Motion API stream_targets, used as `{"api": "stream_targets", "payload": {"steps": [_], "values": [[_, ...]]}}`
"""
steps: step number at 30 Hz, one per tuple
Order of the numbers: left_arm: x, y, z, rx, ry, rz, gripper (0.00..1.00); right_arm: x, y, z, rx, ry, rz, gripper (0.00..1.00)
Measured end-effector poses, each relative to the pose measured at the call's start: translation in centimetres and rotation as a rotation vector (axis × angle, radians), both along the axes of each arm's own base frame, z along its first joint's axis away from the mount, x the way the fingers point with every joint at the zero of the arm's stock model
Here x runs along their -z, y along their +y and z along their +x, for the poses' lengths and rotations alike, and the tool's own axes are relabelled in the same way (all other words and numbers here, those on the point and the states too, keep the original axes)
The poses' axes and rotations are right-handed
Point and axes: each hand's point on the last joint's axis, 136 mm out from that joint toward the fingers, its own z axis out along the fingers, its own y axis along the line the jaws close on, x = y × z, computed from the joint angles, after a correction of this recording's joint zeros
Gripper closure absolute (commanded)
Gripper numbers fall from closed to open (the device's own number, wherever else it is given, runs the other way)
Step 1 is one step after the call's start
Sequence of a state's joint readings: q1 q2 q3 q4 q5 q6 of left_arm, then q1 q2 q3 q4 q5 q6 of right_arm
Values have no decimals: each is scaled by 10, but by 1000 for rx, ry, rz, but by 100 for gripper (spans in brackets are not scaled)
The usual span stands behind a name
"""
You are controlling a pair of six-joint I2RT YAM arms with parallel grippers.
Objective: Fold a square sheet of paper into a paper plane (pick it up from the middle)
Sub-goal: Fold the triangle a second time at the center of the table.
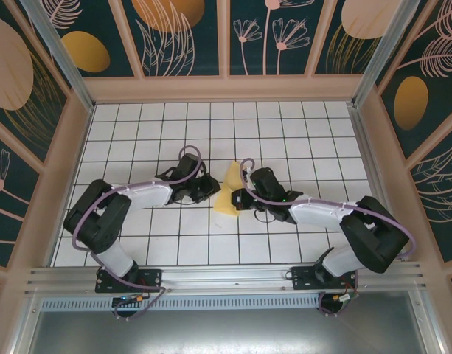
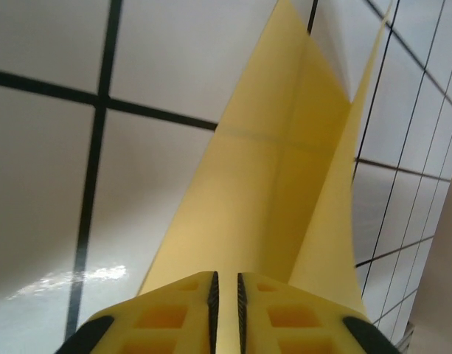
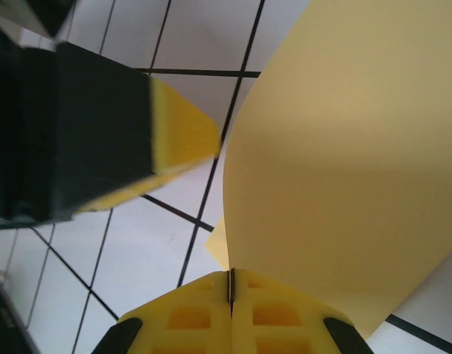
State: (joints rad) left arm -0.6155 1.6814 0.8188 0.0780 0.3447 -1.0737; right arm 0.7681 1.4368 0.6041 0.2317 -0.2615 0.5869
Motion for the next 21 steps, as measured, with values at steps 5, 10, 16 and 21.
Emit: {"api": "stream_targets", "payload": {"steps": [5, 10, 16, 21], "values": [[14, -10, -2, 32, 36, 7, 88, -2, -1, 0, -5, 20, 52, 99], [26, -11, -3, 40, 60, 18, 91, -1, -3, 0, -5, 44, 86, 99], [35, -11, -5, 43, 77, 25, 91, 3, -3, 0, -10, 72, 99, 98], [35, -12, -5, 51, 69, 28, 92, 11, -12, 3, 8, 103, 98, 96]]}}
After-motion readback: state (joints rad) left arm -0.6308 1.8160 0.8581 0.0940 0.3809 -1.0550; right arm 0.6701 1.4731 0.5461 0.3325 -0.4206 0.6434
